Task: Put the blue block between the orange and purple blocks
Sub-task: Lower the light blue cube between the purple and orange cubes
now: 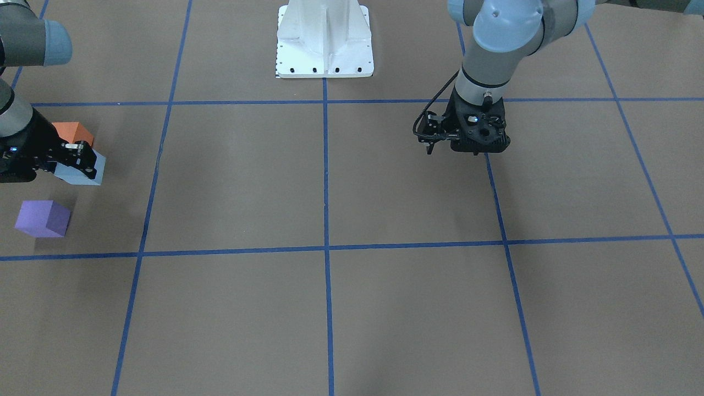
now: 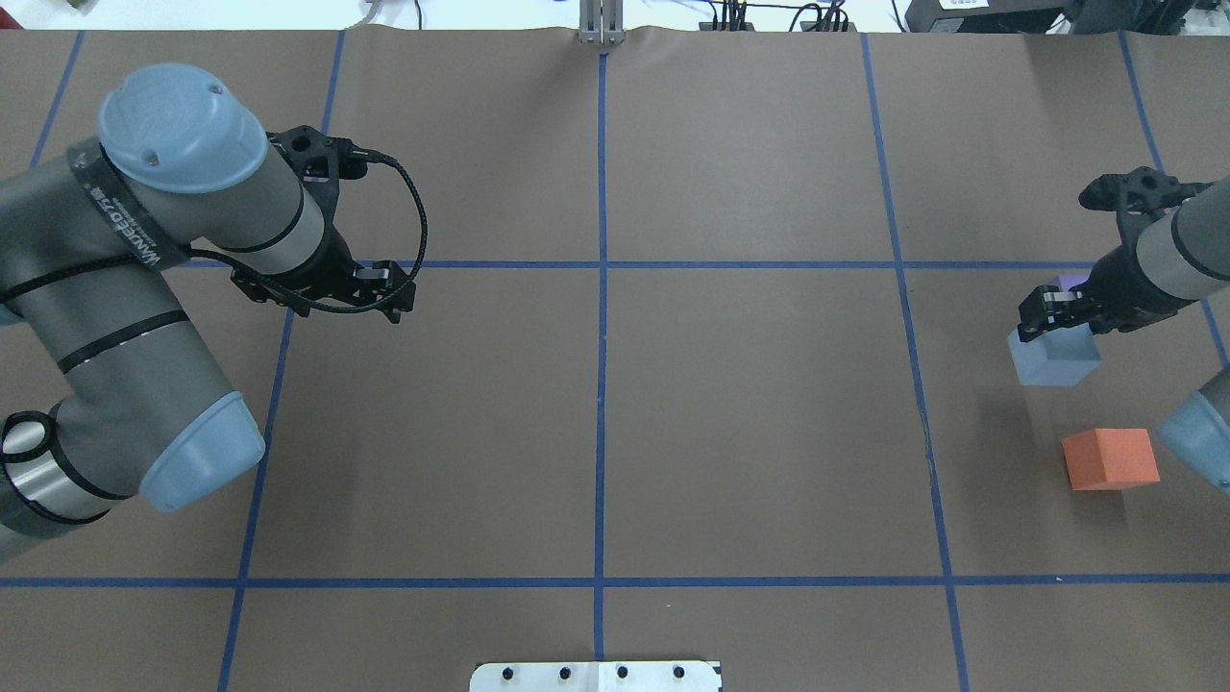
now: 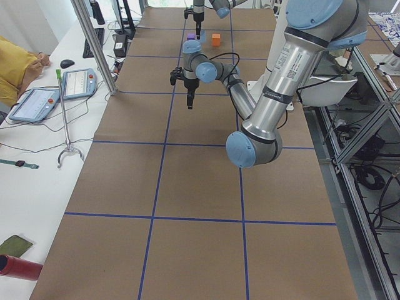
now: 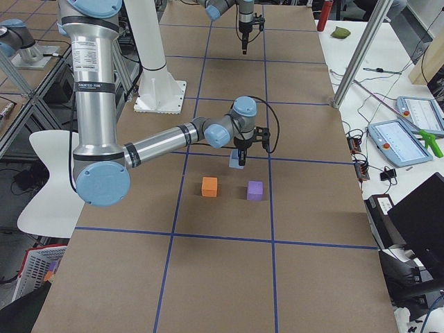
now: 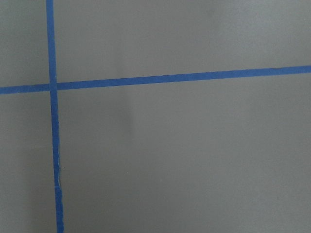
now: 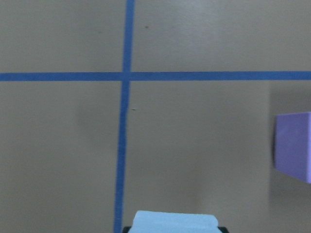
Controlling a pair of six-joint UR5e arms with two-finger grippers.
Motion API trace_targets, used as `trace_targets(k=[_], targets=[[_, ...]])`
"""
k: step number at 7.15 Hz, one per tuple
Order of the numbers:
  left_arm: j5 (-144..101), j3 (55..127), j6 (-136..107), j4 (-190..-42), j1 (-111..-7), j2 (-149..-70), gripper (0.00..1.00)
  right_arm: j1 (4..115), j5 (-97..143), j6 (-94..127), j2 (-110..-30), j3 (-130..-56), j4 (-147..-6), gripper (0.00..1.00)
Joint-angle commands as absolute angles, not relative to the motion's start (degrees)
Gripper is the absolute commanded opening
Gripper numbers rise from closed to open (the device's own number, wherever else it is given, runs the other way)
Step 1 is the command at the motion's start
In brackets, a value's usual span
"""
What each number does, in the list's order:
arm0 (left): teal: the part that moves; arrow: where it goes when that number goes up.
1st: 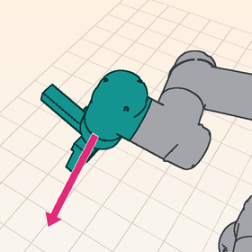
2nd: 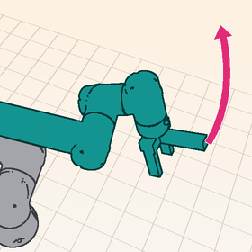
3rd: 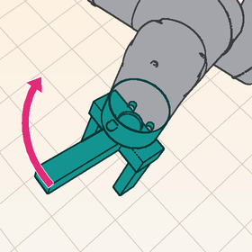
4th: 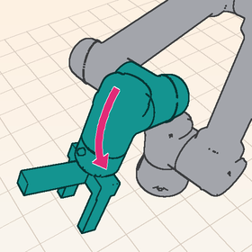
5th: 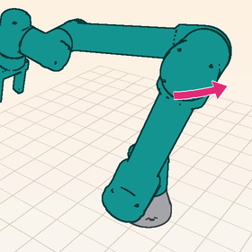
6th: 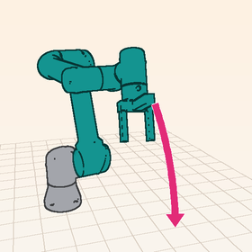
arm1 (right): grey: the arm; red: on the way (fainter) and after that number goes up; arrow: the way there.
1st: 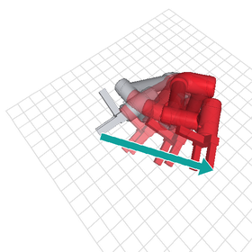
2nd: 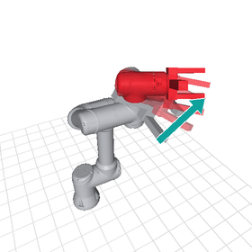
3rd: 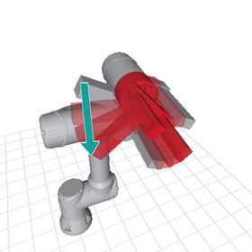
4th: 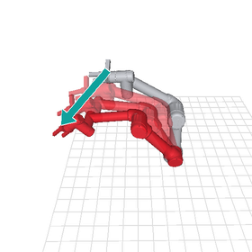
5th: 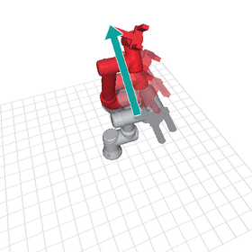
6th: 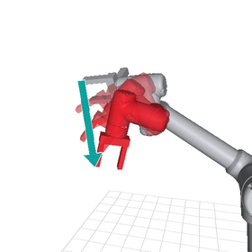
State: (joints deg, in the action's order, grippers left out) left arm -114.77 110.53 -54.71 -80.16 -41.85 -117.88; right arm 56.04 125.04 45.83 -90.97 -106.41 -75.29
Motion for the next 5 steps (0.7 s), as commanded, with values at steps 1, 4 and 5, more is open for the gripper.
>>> trace_targets(k=[1,4,5], targets=[[-114.70,110.65,-54.58,-80.16,-41.92,-117.77,0.99,57.04,124.98,43.07,-92.81,-104.43,-75.32,0.00],[-114.70,110.74,-54.67,-80.16,-41.92,-117.95,0.99,56.95,124.89,41.83,-92.90,-101.61,-75.24,0.00],[-114.70,110.74,-54.67,-80.16,-41.92,-118.04,1.00,56.95,124.81,41.84,-92.90,-100.99,-75.23,0.00]])
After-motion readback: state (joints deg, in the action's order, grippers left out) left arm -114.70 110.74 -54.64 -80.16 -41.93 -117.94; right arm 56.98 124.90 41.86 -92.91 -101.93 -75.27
